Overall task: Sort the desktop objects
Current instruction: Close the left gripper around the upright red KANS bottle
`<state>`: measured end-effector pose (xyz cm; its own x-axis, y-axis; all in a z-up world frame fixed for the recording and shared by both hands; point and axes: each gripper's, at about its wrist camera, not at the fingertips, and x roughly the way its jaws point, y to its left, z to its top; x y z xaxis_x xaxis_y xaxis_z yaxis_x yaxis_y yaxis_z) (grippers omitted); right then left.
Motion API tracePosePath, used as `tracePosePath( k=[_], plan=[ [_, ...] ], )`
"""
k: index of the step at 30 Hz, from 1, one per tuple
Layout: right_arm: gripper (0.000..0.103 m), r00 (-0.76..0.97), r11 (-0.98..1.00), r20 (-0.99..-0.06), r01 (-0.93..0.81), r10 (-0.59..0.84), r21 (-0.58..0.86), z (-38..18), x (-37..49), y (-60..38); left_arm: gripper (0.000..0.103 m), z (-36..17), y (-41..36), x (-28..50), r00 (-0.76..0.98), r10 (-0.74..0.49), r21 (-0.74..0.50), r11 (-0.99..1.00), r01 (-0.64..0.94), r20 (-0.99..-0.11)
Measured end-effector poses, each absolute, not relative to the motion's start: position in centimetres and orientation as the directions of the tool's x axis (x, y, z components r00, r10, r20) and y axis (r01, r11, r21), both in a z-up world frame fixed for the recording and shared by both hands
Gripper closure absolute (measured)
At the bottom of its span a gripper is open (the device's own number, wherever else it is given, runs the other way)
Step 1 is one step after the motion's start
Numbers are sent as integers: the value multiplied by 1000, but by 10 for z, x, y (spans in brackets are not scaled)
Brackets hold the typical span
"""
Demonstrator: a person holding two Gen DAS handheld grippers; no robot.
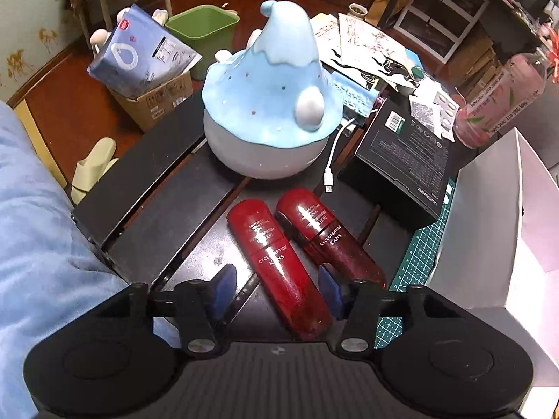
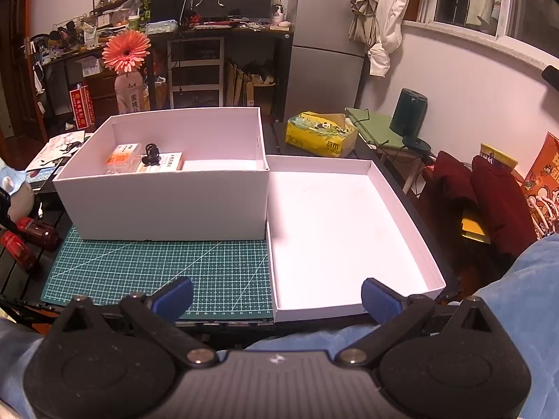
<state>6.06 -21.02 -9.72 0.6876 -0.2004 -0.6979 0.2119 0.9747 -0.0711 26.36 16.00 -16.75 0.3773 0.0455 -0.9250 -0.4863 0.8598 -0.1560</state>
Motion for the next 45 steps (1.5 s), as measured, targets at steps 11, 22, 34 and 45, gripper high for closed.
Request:
tracePosePath(
  k=[11,22,34,45],
  plan=[
    [0,685,975,-701,209,-197,-69,-98,60,-210,56,-190,159,275,327,3,-174,842,-510,-945],
    [0,683,976,-703,202,-199,-80,-99,60,-208,65,-196,155,278,318,20,-146,861,-488,-948],
    [0,683,976,-703,200,-200,-83,-98,60,-208,73,-200,161,273,268,66,-81,860,-504,-961],
    [0,681,978,-707,191,-191,-80,-99,60,-207,72,-203,163,272,258,58,-85,857,-509,-964]
  ],
)
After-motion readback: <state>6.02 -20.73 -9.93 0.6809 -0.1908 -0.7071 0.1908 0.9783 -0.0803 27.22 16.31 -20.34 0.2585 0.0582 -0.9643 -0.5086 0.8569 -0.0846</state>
